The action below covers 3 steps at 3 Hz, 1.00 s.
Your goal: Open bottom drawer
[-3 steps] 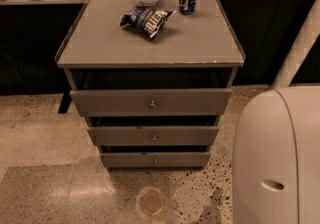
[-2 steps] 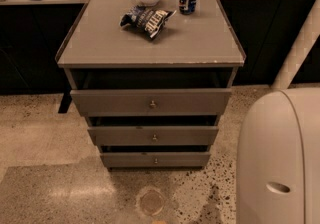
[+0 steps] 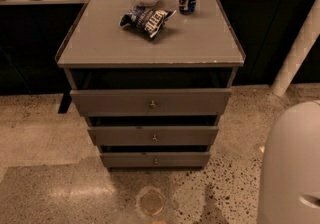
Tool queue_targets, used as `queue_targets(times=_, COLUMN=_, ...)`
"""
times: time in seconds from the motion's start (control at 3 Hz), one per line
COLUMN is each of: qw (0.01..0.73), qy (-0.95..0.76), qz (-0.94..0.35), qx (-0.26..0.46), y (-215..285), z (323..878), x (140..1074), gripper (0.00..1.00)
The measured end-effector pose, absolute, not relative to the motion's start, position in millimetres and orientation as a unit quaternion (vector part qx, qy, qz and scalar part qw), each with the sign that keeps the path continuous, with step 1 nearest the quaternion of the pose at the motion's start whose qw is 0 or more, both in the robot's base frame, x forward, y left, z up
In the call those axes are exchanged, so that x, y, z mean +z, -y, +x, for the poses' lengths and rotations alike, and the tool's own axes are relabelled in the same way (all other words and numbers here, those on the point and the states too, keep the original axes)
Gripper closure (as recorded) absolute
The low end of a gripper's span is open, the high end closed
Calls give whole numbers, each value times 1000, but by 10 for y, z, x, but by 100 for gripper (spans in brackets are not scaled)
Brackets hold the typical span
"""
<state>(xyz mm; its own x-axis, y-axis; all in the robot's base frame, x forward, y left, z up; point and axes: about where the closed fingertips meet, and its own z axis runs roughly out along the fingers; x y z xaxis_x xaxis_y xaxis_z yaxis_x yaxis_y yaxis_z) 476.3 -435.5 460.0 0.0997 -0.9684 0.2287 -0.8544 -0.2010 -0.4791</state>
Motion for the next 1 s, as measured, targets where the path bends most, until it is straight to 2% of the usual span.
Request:
queue_targets(times=0.33, qw=135, qy=-674, qz=-689, qx=-229, y=4460, z=4812, x=4214, gripper=0)
queue_targets(times=0.67, qw=118, qy=-705, qz=-667, qx=-210, y=4573, z=4916, x=3674, gripper=0)
queue_targets(times=1.0, qw=112, qy=-706, qz=-669, qx=-204, y=4567, z=4896, x=3524, gripper=0)
